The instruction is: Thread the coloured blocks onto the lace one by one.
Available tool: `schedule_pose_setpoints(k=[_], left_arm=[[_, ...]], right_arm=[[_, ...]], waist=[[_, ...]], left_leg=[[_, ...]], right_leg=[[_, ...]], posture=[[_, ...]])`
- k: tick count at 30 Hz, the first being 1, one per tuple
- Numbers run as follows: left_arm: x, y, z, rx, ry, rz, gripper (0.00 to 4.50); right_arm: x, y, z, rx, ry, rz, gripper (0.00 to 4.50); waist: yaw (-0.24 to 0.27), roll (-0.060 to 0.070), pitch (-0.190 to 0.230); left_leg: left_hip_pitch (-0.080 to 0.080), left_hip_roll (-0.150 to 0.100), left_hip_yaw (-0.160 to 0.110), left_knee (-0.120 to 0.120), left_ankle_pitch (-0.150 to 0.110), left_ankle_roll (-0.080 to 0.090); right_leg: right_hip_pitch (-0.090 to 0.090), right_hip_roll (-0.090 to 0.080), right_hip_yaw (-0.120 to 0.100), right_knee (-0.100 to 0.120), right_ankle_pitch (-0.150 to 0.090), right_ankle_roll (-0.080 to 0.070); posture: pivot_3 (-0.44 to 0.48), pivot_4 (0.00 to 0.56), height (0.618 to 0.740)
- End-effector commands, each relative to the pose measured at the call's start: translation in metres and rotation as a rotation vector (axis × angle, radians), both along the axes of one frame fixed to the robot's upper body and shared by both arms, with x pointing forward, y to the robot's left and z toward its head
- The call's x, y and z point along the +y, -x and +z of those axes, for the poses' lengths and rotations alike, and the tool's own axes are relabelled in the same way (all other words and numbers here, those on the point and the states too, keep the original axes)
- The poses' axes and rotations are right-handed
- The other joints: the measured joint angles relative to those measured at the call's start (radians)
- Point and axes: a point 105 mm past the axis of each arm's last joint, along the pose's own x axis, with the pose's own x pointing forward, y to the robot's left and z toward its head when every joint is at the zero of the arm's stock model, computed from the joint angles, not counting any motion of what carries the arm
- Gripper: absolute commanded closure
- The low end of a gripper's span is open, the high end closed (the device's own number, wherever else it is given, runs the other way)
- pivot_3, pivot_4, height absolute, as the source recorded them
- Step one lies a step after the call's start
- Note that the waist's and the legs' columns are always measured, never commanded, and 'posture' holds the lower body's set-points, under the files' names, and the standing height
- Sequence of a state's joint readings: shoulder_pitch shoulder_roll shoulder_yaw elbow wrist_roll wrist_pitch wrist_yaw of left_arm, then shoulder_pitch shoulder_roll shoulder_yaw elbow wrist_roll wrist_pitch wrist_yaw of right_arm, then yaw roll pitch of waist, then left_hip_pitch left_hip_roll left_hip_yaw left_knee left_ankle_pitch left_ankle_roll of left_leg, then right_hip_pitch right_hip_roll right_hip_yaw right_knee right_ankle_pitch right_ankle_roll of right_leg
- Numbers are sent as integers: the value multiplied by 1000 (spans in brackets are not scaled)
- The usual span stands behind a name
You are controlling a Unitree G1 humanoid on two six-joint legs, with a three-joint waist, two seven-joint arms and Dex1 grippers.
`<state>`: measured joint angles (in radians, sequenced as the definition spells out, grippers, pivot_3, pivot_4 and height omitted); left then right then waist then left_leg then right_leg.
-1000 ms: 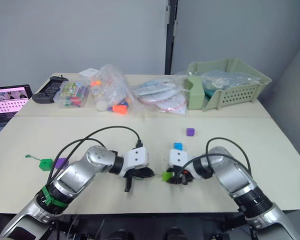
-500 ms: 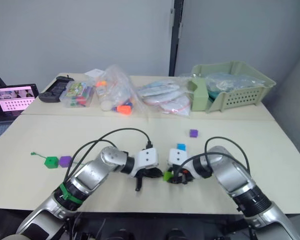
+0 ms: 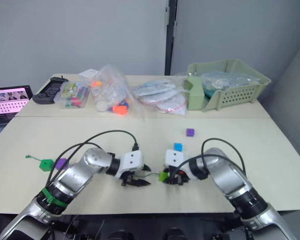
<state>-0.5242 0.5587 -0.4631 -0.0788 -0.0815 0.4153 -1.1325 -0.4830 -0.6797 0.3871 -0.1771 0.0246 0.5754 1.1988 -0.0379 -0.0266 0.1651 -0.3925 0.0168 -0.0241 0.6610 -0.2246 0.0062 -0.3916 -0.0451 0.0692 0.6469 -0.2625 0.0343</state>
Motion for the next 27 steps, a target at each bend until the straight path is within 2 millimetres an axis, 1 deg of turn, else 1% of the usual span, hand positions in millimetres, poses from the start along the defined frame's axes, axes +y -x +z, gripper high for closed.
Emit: schedule_pose_setpoints(k=[1, 2, 3, 6, 10, 11, 14, 19, 27], left_arm=[[1, -5, 2, -50, 24, -2, 1851], [1, -6, 0, -52, 22, 2, 1851], [1, -7, -1, -50, 30, 8, 2115], [-2, -10, -2, -38, 58, 19, 2972], [-4, -8, -3, -33, 67, 4, 4323], [-4, -8, -3, -34, 69, 0, 4500], [-8, -8, -1, -48, 87, -11, 4500], [-17, -7, 12, -81, 109, -40, 4500], [-22, -3, 15, -111, 78, -78, 4500]], right_arm=[[3, 7, -4, 28, 3, 22, 3201], [2, 7, -4, 28, 6, 21, 3201], [2, 7, -4, 29, 8, 21, 3201], [1, 8, -4, 31, 13, 21, 3201], [0, 8, -4, 33, 18, 20, 3201], [0, 9, -4, 33, 19, 19, 3201], [-1, 10, -5, 37, 25, 20, 3201], [-1, 12, -7, 44, 34, 21, 3201], [-1, 13, -8, 48, 40, 21, 3201]], waist=[[1, 0, 0], [1, 0, 0], [1, 0, 0], [3, 0, 0], [3, 0, 0], [3, 0, 0], [6, 0, 0], [14, 0, 0], [18, 0, 0]], left_leg=[[0, 0, 0, 0, 0, 0], [0, 0, 0, 0, 0, 0], [0, 0, 0, 0, 0, 0], [0, 0, 0, 0, 0, 0], [0, 0, 0, 0, 0, 0], [0, 0, 0, 0, 0, 0], [-1, -1, 0, 0, 0, 0], [-1, -1, 0, 0, 0, 0], [-1, -1, 0, 0, 0, 0]], right_leg=[[0, 0, 0, 0, 0, 0], [0, 0, 0, 0, 0, 0], [0, 0, 0, 0, 0, 0], [0, 0, 0, 0, 0, 0], [0, 0, 0, 0, 0, 0], [0, 0, 0, 0, 0, 0], [0, -1, 0, -1, 0, 0], [0, -1, 0, -1, 0, 0], [-1, 0, 0, -1, 0, 0]], posture=[[0, 150, 740], [0, 150, 740], [0, 150, 740], [0, 150, 740], [0, 150, 740], [0, 150, 740], [0, 150, 740], [0, 150, 740], [0, 150, 740]])
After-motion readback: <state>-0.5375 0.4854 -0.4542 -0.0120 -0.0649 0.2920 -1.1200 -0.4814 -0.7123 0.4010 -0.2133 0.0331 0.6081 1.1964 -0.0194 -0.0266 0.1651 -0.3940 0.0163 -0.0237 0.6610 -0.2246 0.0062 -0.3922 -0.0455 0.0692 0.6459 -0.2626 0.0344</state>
